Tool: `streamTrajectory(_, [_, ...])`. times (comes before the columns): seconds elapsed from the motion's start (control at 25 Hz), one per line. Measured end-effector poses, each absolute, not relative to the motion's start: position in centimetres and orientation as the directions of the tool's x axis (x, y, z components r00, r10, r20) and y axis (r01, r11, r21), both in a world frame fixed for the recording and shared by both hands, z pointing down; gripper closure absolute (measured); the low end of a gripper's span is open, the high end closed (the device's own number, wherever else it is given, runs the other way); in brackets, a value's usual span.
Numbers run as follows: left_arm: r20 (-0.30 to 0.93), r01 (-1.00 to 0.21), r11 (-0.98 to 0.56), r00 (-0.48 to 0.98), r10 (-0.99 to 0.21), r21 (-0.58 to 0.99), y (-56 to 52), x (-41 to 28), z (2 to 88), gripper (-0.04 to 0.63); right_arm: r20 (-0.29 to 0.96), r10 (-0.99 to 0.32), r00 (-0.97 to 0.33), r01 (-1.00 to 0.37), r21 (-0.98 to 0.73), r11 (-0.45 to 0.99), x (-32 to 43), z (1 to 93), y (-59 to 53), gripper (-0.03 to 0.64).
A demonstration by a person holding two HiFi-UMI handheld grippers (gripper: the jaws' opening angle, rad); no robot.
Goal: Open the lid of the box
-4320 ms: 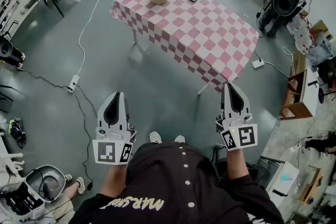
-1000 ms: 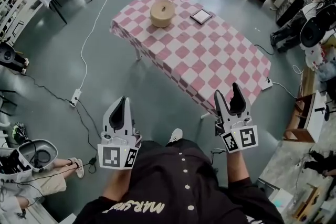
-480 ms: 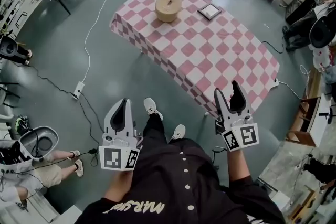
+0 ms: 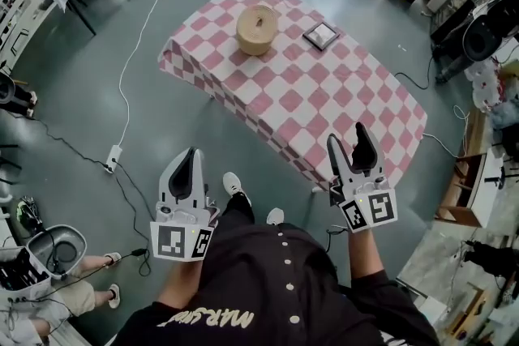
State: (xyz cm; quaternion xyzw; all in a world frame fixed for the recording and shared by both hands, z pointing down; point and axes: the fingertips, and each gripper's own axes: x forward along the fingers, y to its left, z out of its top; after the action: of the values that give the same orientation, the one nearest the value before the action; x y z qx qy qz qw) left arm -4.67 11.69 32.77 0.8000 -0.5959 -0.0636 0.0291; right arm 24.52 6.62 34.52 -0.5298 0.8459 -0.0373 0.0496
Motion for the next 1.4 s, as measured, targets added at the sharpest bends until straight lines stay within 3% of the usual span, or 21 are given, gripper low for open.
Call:
streamTrajectory(1.0, [-0.083, -0.917, -0.375, 0.366, -0.927, 0.135, -1.9, -15.3, 33.0, 0.584, -0.024, -0.948, -0.318, -0.943, -0.091, 0.319, 15.4, 34.1, -4.1, 0.350])
streamTrajectory(1.4, [-0.069, -0.912, -0.377, 0.371, -0.926, 0.160, -4.5, -16.3, 34.2, 0.584, -0.004, -0.957, -0.291, -0.949, -0.123, 0.289, 14.8, 34.8, -7.6, 0.350])
